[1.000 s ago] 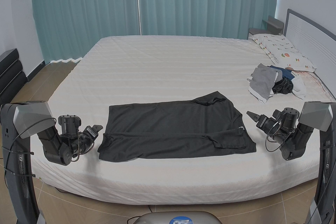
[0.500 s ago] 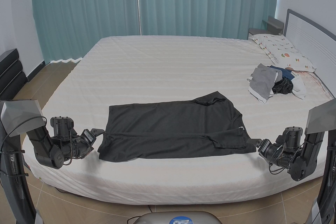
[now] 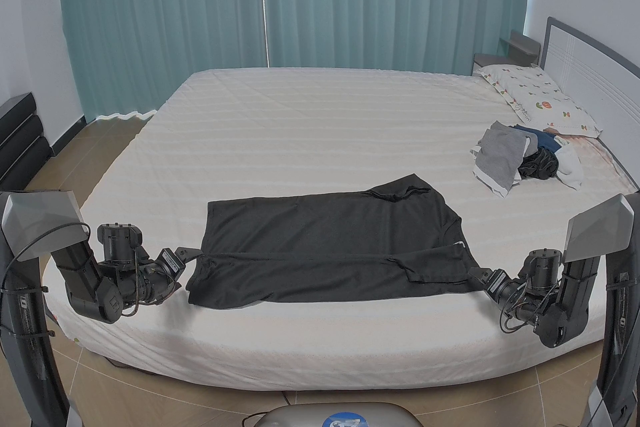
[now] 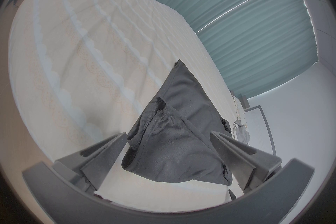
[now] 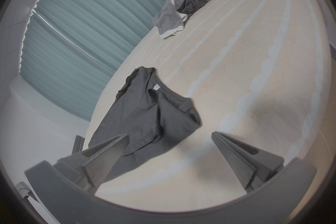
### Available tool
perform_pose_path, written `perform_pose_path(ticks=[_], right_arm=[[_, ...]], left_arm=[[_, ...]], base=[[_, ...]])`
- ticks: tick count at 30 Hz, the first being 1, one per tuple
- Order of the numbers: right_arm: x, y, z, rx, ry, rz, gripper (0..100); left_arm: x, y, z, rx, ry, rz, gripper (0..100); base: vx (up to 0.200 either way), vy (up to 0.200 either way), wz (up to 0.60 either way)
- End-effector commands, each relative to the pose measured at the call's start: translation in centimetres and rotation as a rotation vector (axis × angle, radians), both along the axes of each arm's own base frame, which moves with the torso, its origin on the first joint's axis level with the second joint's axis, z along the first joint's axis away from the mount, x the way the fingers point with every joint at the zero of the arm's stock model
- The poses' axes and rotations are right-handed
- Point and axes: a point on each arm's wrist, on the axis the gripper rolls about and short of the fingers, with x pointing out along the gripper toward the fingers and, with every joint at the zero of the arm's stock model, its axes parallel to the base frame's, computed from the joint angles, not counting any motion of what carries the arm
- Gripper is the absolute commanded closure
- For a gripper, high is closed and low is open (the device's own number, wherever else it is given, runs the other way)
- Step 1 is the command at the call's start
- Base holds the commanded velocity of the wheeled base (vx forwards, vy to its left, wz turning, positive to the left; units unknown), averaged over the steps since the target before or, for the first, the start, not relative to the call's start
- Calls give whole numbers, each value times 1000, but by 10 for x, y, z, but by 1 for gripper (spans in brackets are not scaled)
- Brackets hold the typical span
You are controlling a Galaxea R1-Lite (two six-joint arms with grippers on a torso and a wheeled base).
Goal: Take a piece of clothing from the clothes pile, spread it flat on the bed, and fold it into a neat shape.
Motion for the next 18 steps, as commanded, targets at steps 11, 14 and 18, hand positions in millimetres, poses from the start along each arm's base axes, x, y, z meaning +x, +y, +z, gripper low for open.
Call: perform_pose_path(ticks=[11, 14, 18], right_arm=[[19, 1, -22, -37, 8, -60, 100], [19, -1, -20, -51, -2, -88, 100], [15, -7, -19, -52, 8, -108, 100]], left_arm=[[0, 0, -3, 9, 6, -1, 0], [-3, 0, -3, 20, 11, -8, 0], [-12, -2, -8, 59, 31, -40, 0]], base=[[0, 0, 0], [0, 0, 0], [0, 0, 0]])
